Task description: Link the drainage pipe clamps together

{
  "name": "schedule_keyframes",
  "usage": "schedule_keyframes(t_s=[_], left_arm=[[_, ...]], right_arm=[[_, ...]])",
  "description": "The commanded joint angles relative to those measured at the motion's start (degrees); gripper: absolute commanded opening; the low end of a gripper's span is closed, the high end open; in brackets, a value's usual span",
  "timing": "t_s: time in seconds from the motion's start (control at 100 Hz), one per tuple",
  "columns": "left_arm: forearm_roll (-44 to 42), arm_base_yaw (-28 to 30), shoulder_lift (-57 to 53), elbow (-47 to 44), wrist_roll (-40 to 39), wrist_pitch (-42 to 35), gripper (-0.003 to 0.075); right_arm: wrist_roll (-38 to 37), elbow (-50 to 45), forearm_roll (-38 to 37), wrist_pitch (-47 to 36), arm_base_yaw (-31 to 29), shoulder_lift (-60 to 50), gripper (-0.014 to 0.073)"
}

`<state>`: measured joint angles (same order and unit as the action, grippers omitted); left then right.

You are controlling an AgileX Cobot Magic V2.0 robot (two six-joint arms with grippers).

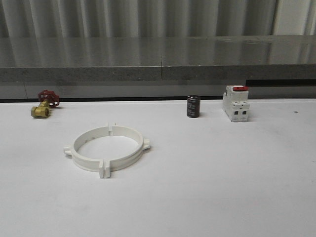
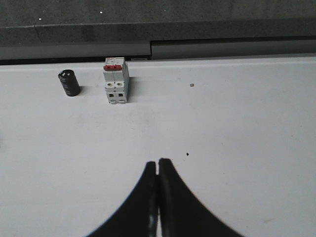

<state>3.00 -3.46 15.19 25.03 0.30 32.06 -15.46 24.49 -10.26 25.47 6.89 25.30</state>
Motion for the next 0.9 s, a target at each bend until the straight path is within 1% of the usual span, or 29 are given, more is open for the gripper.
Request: schedule_keyframes(t_s=[0.0, 0.06, 0.13, 0.24, 0.31, 0.48, 0.63, 0.7, 0.89], left_arm=[[0.5, 0.0, 0.5, 1.4, 0.0, -4.3, -0.0021], [0.5, 0.0, 0.5, 1.4, 0.0, -4.3, -0.0021], [0.5, 0.0, 0.5, 1.4, 0.0, -4.3, -0.0021], [0.5, 0.0, 0.5, 1.4, 0.0, -4.3, -0.0021], [0.5, 0.0, 0.5, 1.4, 0.0, -4.3, -0.0021], [0.5, 0.0, 0.5, 1.4, 0.0, -4.3, -0.0021], [0.5, 0.0, 0.5, 1.4, 0.0, -4.3, -0.0021], [0.5, 0.0, 0.5, 1.4, 0.0, -4.3, -0.0021], [0.5, 0.0, 0.7, 1.3, 0.0, -4.5, -0.0021]], right_arm=[[0.2, -2.1, -1.3, -7.2, -0.4, -4.3, -0.0066], [0.3, -4.7, -1.3, -9.9, -0.5, -6.7, -0.0066], [2.4, -7.7, 0.1, -13.0, -1.6, -8.9, -0.0066], [11.2, -12.1, 7.3, -18.3, -4.8, -10.9, -0.0066], [15.5, -14.6, 9.7, -21.3, -6.9, -12.1, -0.0066], [15.5, -20.2, 9.9, -26.1, -10.4, -17.4, -0.0066], [15.5, -25.3, 9.9, -29.5, -10.9, -23.8, -0.0066], [15.5, -25.1, 9.9, -26.3, -11.0, -27.3, -0.0066], [15.5, -25.1, 9.9, -25.8, -11.0, -27.0, -0.0066]])
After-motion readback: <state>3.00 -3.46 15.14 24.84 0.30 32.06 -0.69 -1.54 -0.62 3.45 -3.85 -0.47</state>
